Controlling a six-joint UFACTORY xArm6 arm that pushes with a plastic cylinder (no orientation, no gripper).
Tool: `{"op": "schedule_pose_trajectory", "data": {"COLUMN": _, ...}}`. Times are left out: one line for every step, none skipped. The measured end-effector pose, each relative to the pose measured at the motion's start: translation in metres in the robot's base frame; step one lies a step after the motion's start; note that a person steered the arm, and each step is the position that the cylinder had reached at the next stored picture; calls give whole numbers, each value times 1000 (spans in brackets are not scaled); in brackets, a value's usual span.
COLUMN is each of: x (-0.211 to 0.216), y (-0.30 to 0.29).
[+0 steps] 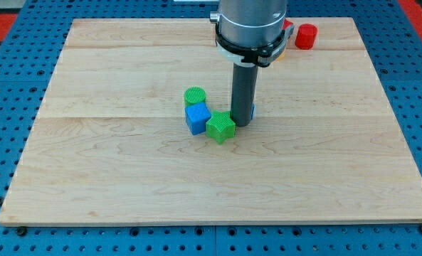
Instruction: Push the green star into the blue triangle
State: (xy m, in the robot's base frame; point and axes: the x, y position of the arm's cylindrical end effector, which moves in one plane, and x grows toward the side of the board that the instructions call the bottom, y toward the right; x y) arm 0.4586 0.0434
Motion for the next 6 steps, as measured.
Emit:
{"op": "schedule_pose_trajectory", "data": {"x": 56, "y": -2}}
{"op": "schedule_pose_trajectory", "data": {"x": 83, "y": -41}}
{"op": "schedule_pose_trajectory", "data": {"x": 63, "y": -72}}
{"op": "schedule_pose_trajectory", "data": {"x": 6, "y": -37}}
{"op": "schedule_pose_trajectory", "data": {"x": -40, "y": -18}}
{"op": "schedule_pose_trajectory", "data": {"x": -38, "y": -12}}
